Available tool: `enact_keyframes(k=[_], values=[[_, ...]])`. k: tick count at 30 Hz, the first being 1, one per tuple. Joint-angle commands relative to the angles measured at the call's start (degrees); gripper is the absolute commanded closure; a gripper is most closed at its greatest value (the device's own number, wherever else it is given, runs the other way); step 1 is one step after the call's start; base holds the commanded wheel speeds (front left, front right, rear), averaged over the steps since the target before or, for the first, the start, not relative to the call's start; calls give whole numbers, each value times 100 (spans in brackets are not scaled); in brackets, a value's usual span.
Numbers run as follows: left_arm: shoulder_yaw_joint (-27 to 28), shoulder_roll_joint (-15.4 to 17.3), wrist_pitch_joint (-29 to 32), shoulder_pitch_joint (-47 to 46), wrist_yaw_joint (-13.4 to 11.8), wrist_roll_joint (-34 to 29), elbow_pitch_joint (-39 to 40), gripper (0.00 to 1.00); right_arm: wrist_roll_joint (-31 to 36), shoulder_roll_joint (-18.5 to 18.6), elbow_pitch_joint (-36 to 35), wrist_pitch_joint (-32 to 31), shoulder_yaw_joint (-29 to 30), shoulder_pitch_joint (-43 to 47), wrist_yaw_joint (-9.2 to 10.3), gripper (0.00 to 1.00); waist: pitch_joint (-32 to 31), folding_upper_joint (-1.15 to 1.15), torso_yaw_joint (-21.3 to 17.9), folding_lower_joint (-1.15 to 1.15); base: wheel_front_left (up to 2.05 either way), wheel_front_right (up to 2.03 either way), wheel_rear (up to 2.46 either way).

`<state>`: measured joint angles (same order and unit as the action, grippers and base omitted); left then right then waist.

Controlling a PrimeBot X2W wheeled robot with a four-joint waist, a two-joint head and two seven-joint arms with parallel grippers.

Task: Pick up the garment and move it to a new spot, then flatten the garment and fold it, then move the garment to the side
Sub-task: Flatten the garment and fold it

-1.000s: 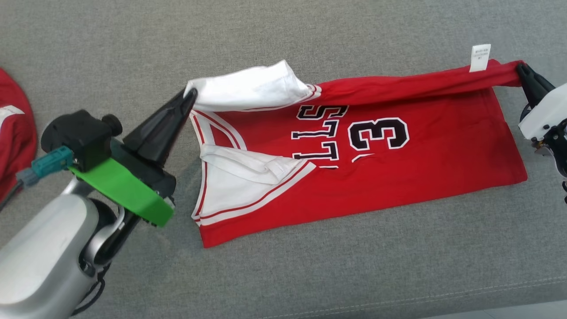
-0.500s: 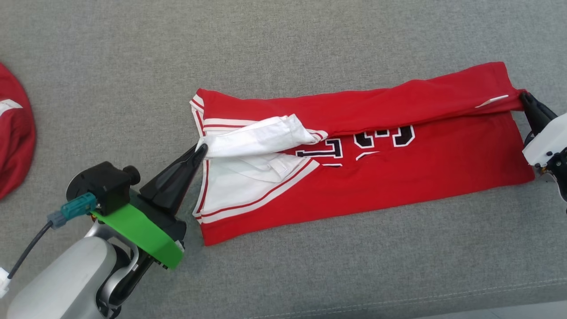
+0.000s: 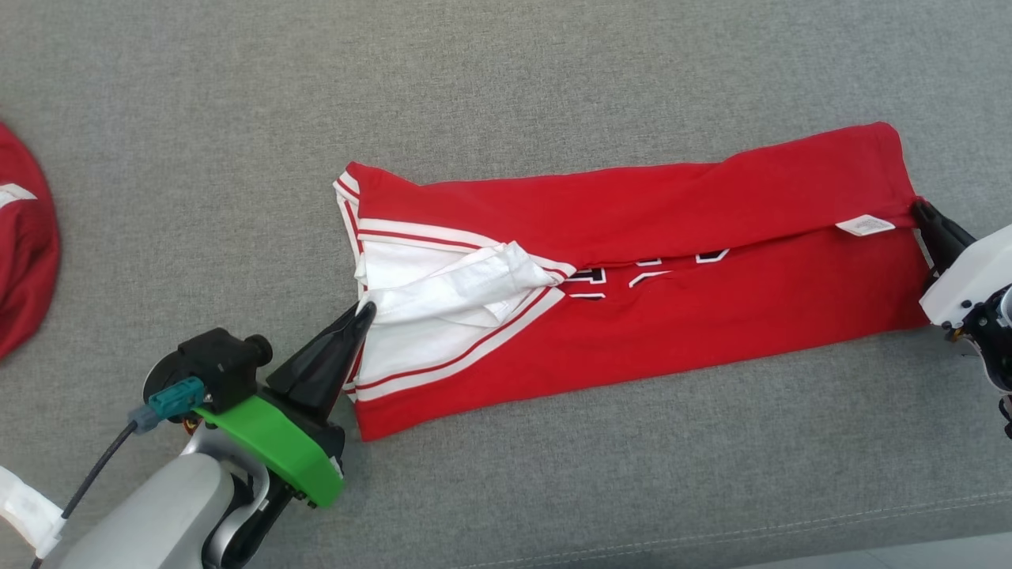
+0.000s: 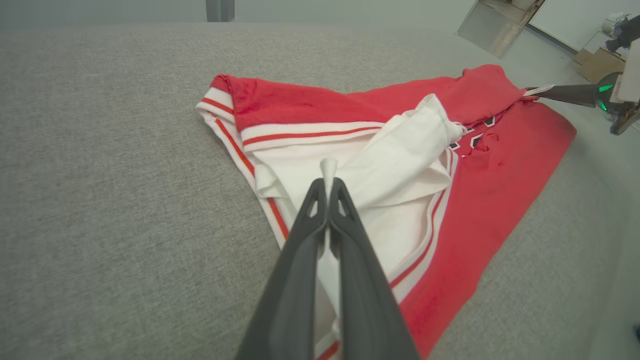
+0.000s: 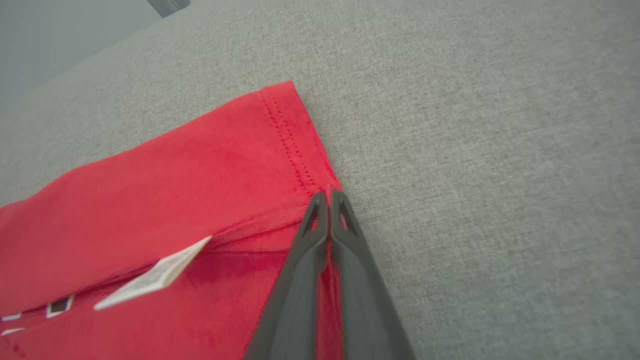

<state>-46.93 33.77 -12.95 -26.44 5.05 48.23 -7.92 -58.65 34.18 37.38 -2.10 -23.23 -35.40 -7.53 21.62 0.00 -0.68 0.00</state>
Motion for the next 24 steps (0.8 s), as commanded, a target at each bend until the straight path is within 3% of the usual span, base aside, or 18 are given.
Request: enact_keyframes(k=[1,2,3,4,5,9,15,19,24], values=[[12,-94,-67,96,12,-48,-147,58,-12,-34,43,18,-31,110,8,88,-18,0,-17,0,0,0,0],[17,-142,-84,111,15,-46,-222,52,-19,-43,55,29,-42,119,8,73,-32,0,-23,0,0,0,0],[8,-169,-104,118,12,-102,-292,29,-28,-49,70,38,-51,130,8,56,-53,0,-26,0,0,0,0],[11,-226,-128,149,19,-81,-345,0,-45,-58,84,75,-45,149,8,20,-84,0,-27,0,0,0,0],[32,-274,-135,179,20,-54,-402,0,-64,-61,95,104,-34,174,8,0,-120,0,-27,0,0,0,0],[172,-356,-188,267,-56,-43,-462,0,-164,-54,55,217,13,293,8,0,-263,0,-27,0,0,0,0],[981,-587,-228,871,-637,-251,-64,0,-248,3,-239,720,53,775,8,0,-704,0,-23,0,0,0,0],[1637,-994,-222,1465,-1034,-525,231,0,-141,-75,-352,1174,0,1142,8,0,-966,0,-8,0,0,0,0],[2271,-1627,-220,2153,-1310,-927,490,0,-138,-245,-383,1504,31,1567,8,0,-1176,0,56,0,0,0,0]])
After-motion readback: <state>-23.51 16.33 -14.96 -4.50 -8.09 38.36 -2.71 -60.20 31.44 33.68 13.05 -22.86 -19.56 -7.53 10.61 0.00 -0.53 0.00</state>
